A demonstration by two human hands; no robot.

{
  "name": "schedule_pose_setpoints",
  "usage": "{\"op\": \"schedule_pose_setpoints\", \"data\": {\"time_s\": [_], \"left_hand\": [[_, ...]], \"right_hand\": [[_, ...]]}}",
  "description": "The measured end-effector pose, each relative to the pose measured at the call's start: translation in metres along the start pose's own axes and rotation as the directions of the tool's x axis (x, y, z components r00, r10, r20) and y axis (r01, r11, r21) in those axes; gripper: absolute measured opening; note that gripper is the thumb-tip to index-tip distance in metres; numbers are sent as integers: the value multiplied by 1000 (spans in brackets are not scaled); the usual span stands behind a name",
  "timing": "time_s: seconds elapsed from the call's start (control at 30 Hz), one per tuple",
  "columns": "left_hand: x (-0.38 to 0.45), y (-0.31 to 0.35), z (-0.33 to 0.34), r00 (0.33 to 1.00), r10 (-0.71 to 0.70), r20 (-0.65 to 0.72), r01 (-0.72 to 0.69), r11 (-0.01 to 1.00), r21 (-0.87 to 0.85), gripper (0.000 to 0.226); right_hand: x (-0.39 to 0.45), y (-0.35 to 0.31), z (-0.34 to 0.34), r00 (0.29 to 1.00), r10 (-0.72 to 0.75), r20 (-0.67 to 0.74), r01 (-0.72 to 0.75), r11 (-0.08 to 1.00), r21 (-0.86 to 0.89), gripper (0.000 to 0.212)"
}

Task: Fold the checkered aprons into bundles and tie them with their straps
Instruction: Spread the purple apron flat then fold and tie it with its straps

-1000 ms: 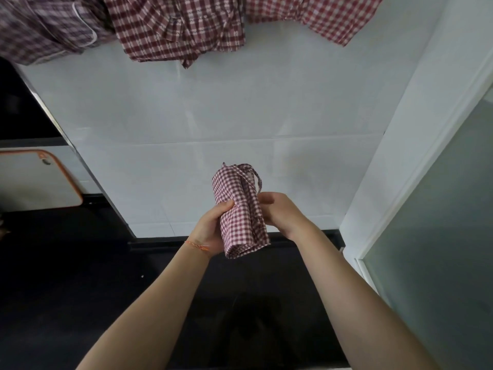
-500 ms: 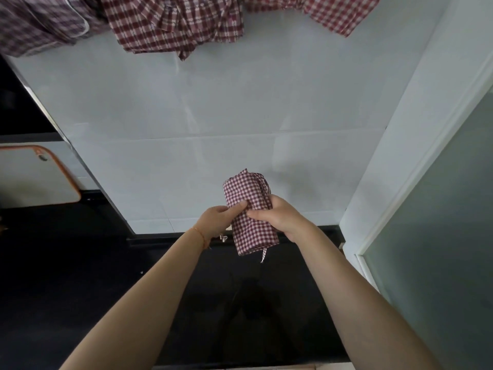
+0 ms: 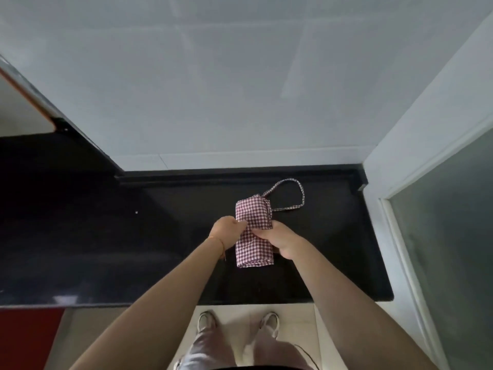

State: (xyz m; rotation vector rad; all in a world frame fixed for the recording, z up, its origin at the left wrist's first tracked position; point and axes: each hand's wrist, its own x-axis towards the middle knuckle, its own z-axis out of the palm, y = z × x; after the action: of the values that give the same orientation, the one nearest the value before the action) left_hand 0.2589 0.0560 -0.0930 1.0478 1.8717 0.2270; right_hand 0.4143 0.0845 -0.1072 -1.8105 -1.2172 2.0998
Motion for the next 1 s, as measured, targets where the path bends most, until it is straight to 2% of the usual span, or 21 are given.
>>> {"op": "schedule_pose_setpoints", "data": {"time_s": [0.07,0.17,0.23,0.3,0.33,0.37,0.43,0.53,0.6,0.7,0.73,0.8,0.93,1.0], "left_hand": [[2,-9,14,1000,-10,-15,10,1000,-20,32],[5,-12,23,998,-34,-56,31,998,-48,33],[9,-15,26,998,-48,-51,45,997,-62,38],[8,-16,29,994,-96,-56,87,984,-154,55],[8,-16,29,991,-120,-56,107,974,-200,61],[6,-15,30,990,-130,-56,115,969,-216,66],[7,-15,32,990,-130,-56,117,974,-195,70],[9,-17,33,989,-128,-77,115,981,-156,71],[10,-19,34,987,-135,-82,121,980,-158,73],[12,-21,34,985,-157,-73,143,974,-173,72],[13,-22,33,984,-165,-66,151,972,-179,71],[17,-23,33,982,-181,-46,169,966,-195,71],[18,-21,34,983,-181,-32,171,963,-210,67],[18,-19,33,983,-180,-31,169,964,-205,67]], "right_hand": [[4,5,6,1000,-16,-4,15,990,-139,54],[7,-5,-3,999,-38,-35,22,926,-378,35],[5,-17,-18,980,-90,-175,-21,837,-547,22],[7,-26,-33,897,-267,-352,-24,766,-643,15],[11,-28,-39,848,-364,-385,20,749,-663,21],[15,-29,-43,813,-450,-369,87,722,-687,33],[24,-34,-44,798,-560,-225,208,605,-768,55],[37,-41,-33,845,-533,-37,208,392,-896,70],[47,-42,-30,865,-501,-12,165,308,-937,63],[54,-39,-34,848,-525,-71,61,230,-971,33],[53,-40,-37,835,-542,-99,36,234,-972,29],[46,-42,-46,844,-519,-134,49,323,-945,25],[26,-40,-69,946,-289,-146,2,457,-889,30],[17,-36,-77,968,-199,-153,-4,595,-803,38]]}}
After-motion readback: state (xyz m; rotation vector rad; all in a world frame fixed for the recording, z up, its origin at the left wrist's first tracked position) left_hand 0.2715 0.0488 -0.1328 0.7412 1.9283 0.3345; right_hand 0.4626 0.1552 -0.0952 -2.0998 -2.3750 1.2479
